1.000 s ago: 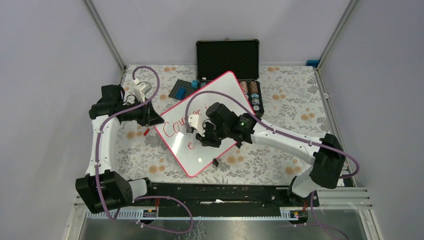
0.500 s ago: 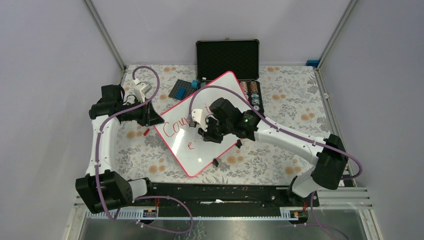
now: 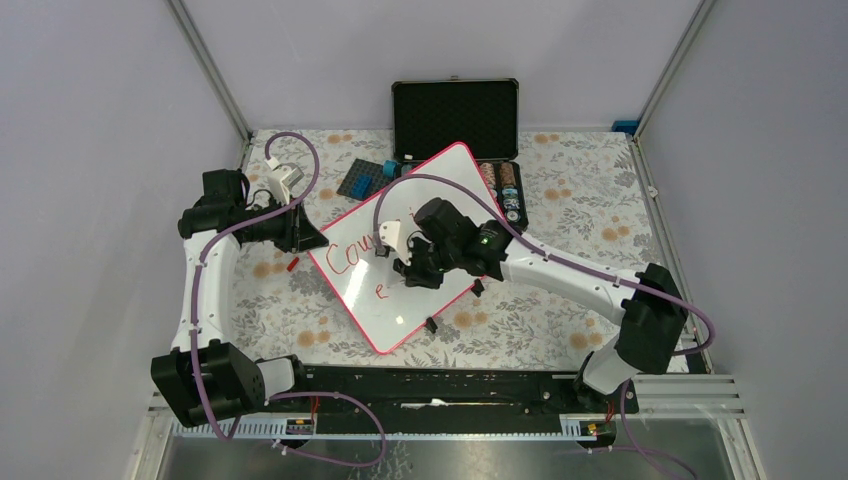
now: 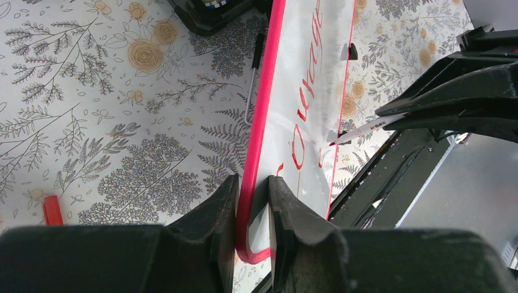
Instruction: Write a sentence on the whiteboard
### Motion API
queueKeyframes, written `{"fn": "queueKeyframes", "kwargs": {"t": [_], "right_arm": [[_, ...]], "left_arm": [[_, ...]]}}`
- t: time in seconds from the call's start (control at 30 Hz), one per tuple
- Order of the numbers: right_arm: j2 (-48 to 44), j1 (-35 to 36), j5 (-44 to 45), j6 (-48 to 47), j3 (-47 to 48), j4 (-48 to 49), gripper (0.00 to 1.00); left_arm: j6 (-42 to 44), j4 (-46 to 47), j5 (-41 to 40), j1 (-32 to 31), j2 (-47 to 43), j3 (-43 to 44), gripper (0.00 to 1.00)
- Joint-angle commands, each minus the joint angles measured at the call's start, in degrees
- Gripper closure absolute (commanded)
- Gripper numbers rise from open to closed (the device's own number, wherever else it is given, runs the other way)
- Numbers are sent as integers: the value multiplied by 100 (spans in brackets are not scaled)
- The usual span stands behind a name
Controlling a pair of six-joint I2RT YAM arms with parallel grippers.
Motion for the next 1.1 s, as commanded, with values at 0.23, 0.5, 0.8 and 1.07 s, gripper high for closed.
{"fn": "queueKeyframes", "kwargs": {"t": [0.23,0.5,0.8,1.07], "right_arm": [[154,-18,191,50,352,293,100],[207,-26,389,-63,127,345,100],[-66,-29,393,-138,-248,327,100],[-204,-26,336,-135,-467,287,100]], "left_arm": [[139,181,-137,-34,-109,-89,99],[135,180,-154,-30,-125,-93,99],[148,179,-145,-30,-103,-94,99],[148,180,-142,-31,-98,-89,99]]}}
